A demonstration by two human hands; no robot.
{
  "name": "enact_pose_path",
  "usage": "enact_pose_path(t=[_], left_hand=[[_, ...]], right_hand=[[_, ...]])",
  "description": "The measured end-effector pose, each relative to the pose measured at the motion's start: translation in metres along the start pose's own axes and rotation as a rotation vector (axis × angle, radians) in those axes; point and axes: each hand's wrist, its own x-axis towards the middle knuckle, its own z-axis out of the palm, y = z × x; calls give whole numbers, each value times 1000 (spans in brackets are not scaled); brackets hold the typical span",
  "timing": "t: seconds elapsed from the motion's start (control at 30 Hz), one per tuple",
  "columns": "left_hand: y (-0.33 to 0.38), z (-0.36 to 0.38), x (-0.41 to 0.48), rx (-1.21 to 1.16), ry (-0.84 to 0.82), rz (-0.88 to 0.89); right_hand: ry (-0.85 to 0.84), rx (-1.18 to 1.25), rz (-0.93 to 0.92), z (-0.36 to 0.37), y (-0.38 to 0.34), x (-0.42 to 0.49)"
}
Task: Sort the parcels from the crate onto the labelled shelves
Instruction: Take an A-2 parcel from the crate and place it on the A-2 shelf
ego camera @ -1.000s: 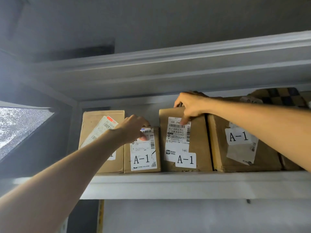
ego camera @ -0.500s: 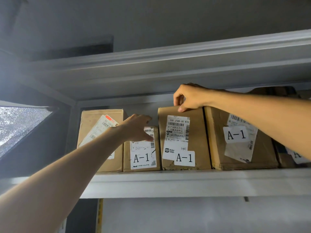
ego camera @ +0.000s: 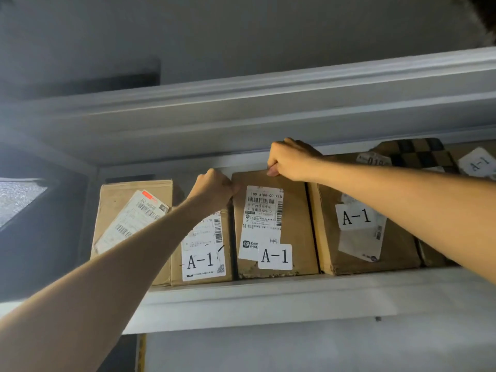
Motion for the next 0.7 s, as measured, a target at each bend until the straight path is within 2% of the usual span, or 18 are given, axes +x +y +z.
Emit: enact_pose_path(t=[0.23, 0.33, 0.4, 0.5, 0.57, 0.63, 0.7], left_hand=[[3, -7, -8, -35, -6, 26], [-3, -14, -12, 70, -63, 65], [-18, -27, -14, 191, 21, 128], [-56, -53, -12, 352, 153, 212], [-82, -71, -11, 500, 110, 176], [-98, -84, -8, 632, -6, 71], [-109, -90, -5, 589, -62, 28]], right_hand=[[23, 10, -44, -10, 4, 1], [-27, -52, -34, -10, -3, 0], [-14, -36, -29, -6, -14, -2], [35, 46, -128, 7, -42, -3], [-5, 86, -195, 18, -66, 0], [-56, 73, -220, 29, -88, 5], [-126, 40, -215, 40, -109, 11]])
